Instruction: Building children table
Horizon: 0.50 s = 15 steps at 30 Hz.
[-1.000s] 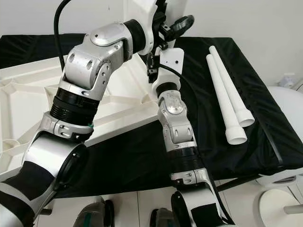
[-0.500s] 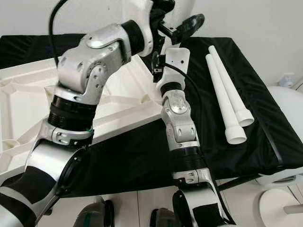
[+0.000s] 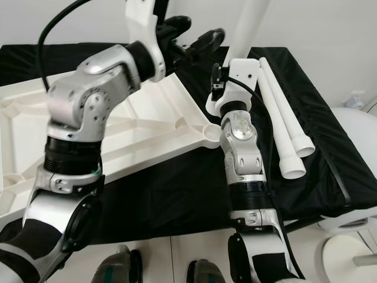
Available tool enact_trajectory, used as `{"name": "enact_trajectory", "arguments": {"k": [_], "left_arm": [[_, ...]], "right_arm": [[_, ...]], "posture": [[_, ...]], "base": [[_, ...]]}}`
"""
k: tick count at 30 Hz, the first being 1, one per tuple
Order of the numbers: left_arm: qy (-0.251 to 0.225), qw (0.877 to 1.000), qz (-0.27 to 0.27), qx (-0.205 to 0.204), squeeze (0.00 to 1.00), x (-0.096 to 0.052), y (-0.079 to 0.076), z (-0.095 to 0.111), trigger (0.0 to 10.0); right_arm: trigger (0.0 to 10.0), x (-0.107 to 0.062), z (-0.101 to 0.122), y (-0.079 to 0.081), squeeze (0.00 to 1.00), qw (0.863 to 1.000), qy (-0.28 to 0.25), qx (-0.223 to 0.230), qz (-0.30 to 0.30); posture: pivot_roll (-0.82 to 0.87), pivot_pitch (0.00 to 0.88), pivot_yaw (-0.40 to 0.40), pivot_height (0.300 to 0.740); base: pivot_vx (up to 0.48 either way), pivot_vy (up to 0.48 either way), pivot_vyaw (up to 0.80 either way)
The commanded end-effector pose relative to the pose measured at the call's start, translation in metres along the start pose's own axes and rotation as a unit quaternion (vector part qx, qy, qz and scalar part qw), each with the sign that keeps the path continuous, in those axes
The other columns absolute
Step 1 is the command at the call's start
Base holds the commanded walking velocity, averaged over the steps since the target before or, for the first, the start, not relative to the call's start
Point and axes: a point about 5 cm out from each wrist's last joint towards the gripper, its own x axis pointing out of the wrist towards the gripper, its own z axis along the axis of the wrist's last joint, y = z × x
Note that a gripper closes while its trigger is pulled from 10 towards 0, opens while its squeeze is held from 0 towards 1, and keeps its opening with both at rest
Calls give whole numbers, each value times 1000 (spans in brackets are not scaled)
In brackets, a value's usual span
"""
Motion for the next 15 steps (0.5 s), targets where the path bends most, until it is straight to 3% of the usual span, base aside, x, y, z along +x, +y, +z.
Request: {"name": "enact_trajectory", "arguments": {"k": [1, 3, 4, 6, 8, 11, 15], "left_arm": [[14, 1000, -14, 10, 0, 1, -5, -6, 10000], [60, 997, 14, 36, 0, 0, -5, -34, 10000], [60, 997, 14, 36, 0, 0, -5, -34, 10000], [101, 992, 41, 66, 0, 0, -5, -59, 10000], [101, 992, 41, 66, 0, 0, -5, -59, 10000], [145, 984, 46, 97, 0, -1, -10, -88, 10000], [178, 978, 30, 101, 0, -2, -19, -108, 10000]], "right_arm": [[10000, -2, 1, -4, 0, 1000, -1, 2, 3], [10000, -4, 1, -9, 0, 1000, -5, -9, 7], [10000, -4, 1, -9, 0, 1000, -5, -9, 7], [10000, -5, 1, -13, 0, 1000, -6, -18, 7], [10000, -5, 1, -13, 0, 1000, -6, -18, 7], [10000, -7, 0, -18, 0, 1000, -8, -25, 4], [10000, -9, 0, -20, 0, 1000, -9, -23, 7]], "posture": [[9, 50, -51, 740], [11, 56, -60, 740], [11, 56, -60, 740], [9, 62, -64, 740], [9, 62, -64, 740], [7, 65, -59, 740], [0, 68, -53, 740]], "base": [[0, 0, 0], [0, 0, 0], [0, 0, 0], [0, 0, 0], [0, 0, 0], [0, 0, 0], [0, 0, 0]]}}
